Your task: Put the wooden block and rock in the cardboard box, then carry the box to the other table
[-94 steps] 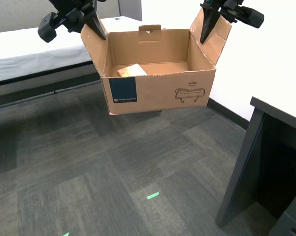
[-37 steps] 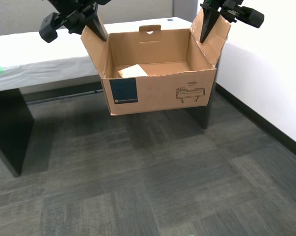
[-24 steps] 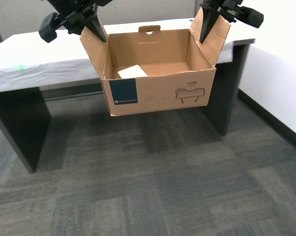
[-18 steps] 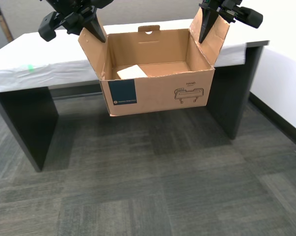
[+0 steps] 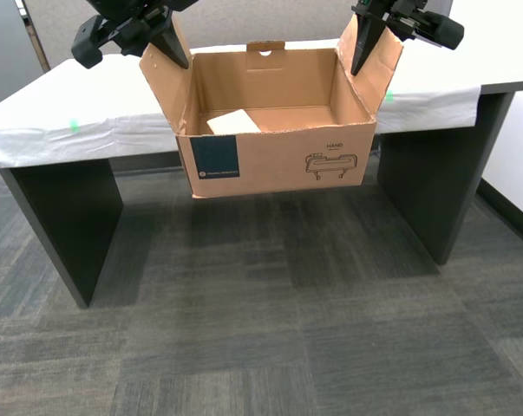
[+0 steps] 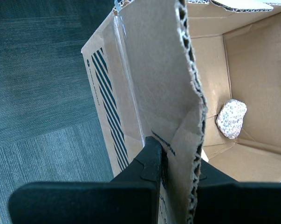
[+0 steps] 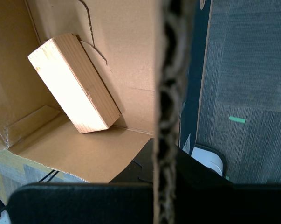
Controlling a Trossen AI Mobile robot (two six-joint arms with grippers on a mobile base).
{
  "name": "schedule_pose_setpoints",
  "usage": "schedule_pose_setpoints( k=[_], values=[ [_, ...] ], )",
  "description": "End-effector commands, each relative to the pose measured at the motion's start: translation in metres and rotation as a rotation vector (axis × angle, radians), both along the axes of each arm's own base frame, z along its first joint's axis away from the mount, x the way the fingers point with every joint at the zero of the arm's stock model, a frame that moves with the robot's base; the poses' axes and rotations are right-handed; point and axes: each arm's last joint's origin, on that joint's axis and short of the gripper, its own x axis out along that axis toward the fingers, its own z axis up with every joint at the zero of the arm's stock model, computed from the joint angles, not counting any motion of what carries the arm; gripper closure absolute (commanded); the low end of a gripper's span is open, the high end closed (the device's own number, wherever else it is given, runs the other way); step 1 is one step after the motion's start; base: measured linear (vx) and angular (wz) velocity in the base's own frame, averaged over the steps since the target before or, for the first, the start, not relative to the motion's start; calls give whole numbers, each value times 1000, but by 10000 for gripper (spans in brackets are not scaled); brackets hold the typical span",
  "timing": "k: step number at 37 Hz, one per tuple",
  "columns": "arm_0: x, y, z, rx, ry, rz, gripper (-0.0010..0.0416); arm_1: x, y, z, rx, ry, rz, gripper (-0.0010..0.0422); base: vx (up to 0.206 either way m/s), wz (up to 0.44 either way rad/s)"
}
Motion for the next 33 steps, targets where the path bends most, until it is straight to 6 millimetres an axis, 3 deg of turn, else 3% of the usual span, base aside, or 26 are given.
schedule_pose_setpoints(
  k=[1,33],
  values=[
    [0,1,1,23,1,3,406,0,-1,1,-33,17,2,413,161,75],
    [3,2,-1,26,-16,16,406,0,1,0,-30,34,15,413,169,42]
  ],
)
